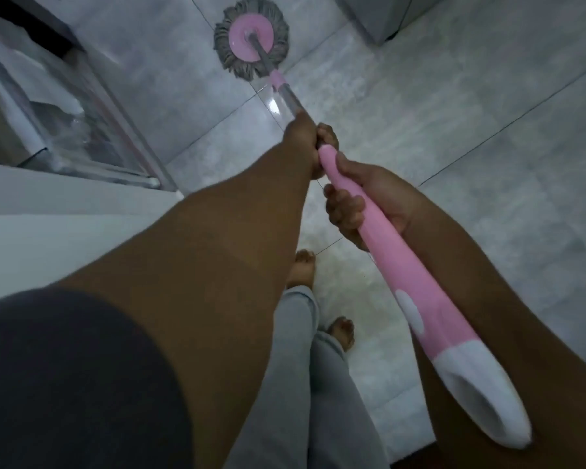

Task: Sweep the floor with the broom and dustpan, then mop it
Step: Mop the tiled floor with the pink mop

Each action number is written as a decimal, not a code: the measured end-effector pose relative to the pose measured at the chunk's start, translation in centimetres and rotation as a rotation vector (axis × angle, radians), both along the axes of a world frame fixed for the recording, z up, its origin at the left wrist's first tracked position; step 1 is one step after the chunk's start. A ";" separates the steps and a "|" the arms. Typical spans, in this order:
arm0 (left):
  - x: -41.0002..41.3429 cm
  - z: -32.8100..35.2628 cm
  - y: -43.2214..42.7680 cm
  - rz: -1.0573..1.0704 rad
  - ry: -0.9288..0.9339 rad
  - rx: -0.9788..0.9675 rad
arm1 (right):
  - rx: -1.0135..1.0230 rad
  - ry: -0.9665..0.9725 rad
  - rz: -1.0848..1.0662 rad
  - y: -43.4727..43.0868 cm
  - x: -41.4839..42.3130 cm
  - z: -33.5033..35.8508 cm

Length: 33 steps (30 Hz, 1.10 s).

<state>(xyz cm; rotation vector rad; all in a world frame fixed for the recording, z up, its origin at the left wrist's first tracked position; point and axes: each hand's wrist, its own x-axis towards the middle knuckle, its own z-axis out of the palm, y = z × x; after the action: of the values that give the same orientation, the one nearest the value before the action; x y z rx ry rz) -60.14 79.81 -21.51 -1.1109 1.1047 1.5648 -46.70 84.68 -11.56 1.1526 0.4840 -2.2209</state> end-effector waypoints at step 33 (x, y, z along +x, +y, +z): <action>3.6 3.3 4.6 -0.158 -0.010 0.064 | -0.018 -0.131 -0.080 2.7 2.8 3.8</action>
<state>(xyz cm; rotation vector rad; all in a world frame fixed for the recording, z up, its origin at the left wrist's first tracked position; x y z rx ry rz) -56.51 84.43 -18.25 -0.9649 1.1007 1.4589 -43.88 87.35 -7.77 1.3192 0.3685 -2.1941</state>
